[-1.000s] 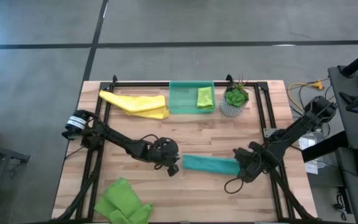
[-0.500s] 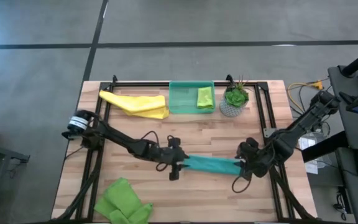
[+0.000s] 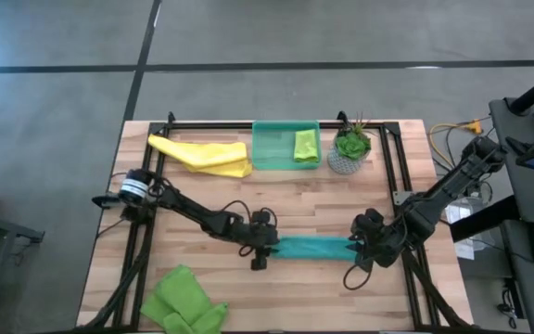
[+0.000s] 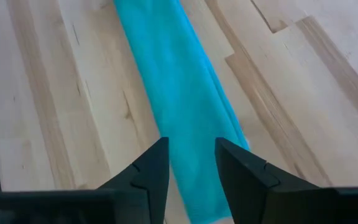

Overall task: Fold microfiber towels
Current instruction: Fold the blue microfiber cloth

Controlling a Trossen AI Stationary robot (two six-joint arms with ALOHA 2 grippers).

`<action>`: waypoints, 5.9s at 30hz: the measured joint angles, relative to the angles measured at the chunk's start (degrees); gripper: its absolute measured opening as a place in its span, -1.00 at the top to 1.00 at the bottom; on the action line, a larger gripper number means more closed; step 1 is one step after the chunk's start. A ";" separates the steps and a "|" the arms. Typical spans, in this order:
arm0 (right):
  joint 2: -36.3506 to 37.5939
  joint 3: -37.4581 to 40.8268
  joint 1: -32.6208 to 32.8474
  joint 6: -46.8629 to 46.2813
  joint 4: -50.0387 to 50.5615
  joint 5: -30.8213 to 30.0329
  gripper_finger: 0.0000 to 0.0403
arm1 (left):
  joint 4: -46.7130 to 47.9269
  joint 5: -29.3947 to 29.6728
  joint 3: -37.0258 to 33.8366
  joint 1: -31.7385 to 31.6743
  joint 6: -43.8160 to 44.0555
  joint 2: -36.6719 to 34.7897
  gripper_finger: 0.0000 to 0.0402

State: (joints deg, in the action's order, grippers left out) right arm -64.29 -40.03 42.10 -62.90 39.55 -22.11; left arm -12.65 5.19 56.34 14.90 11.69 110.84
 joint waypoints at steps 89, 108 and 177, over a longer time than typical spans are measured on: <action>-49.08 -50.48 -13.62 44.22 17.40 -10.31 0.93 | 11.96 4.43 -7.17 5.03 10.28 -25.83 0.43; -34.82 -51.50 -11.73 89.33 -20.99 -28.40 0.94 | -4.06 11.61 -6.25 0.67 1.35 -53.08 0.43; -38.82 -69.46 -15.08 103.67 -31.04 -18.51 0.94 | -19.84 -25.11 -4.55 -2.85 22.46 -42.92 -0.86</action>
State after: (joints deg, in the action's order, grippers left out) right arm -103.11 -109.49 27.03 40.77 8.51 -40.62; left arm -32.49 -19.92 51.79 12.05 34.15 67.92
